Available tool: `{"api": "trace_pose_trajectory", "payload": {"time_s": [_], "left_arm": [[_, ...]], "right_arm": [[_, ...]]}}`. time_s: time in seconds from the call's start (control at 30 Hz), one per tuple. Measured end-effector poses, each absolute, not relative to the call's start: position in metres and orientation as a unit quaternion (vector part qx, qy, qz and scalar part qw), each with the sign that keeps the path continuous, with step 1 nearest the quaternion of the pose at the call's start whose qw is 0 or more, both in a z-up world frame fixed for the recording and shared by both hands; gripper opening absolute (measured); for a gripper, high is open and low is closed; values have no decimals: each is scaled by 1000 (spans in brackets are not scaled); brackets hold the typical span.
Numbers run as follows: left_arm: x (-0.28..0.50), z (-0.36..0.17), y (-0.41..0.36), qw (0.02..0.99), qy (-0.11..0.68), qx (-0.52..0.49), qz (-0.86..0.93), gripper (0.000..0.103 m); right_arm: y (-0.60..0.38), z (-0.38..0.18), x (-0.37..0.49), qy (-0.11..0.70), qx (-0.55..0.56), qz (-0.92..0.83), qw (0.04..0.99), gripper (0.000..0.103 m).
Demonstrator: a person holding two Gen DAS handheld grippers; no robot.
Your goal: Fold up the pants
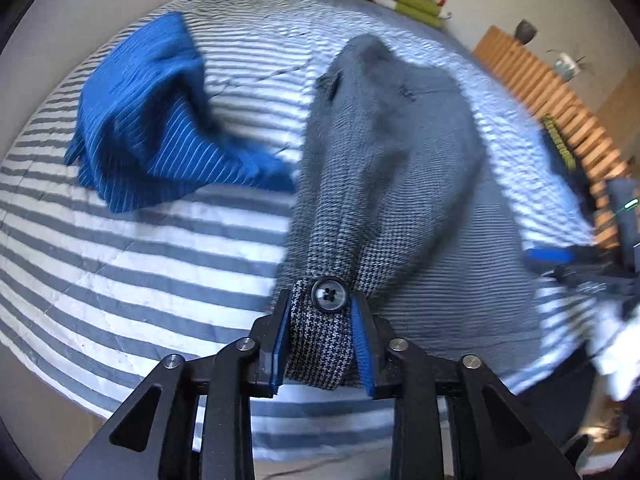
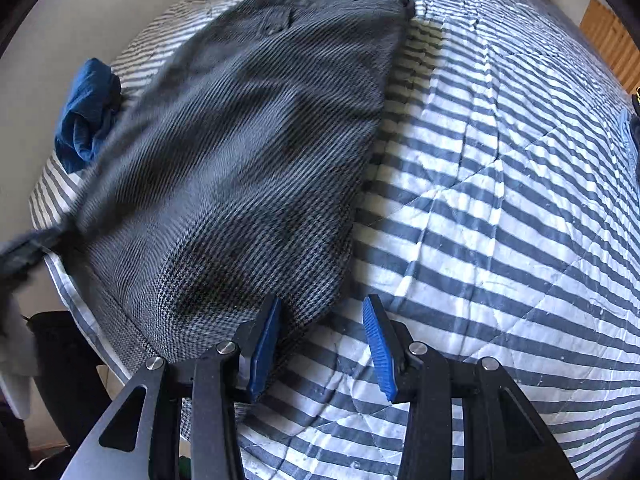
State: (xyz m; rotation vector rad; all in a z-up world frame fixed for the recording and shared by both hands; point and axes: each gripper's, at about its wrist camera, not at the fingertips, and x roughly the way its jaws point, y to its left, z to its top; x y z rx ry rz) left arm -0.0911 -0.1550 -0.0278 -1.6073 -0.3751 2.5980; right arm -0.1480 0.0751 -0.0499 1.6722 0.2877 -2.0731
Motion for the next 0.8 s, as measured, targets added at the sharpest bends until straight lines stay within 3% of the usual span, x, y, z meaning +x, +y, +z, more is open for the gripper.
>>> {"api": "trace_pose_trajectory", "payload": {"time_s": [0.03, 0.07, 0.1, 0.4, 0.63, 0.7, 0.77, 0.8], "left_arm": [[-92, -27, -155, 32, -123, -520, 845, 40], [-97, -22, -155, 22, -120, -522, 844, 55], [-99, -16, -155, 15, -116, -517, 848, 61], [-159, 56, -126, 46, -33, -431, 900, 61], [-269, 9, -96, 95, -24, -496, 863, 50], [-282, -6, -92, 68, 7, -508, 859, 44], [-290, -17, -91, 24, 75, -498, 863, 43], [-296, -24, -95, 7, 91, -497, 863, 48]], "right_arm": [[76, -47, -149, 105, 606, -754, 229, 39], [78, -44, -150, 106, 603, -757, 229, 39], [79, -42, -151, 107, 599, -760, 229, 39], [66, -23, -148, 80, 532, -805, 249, 39], [29, -39, -144, 139, 506, -818, 234, 35], [26, -46, -145, 152, 510, -815, 229, 35], [27, -54, -145, 164, 516, -810, 228, 35], [28, -56, -143, 171, 514, -809, 230, 35]]}}
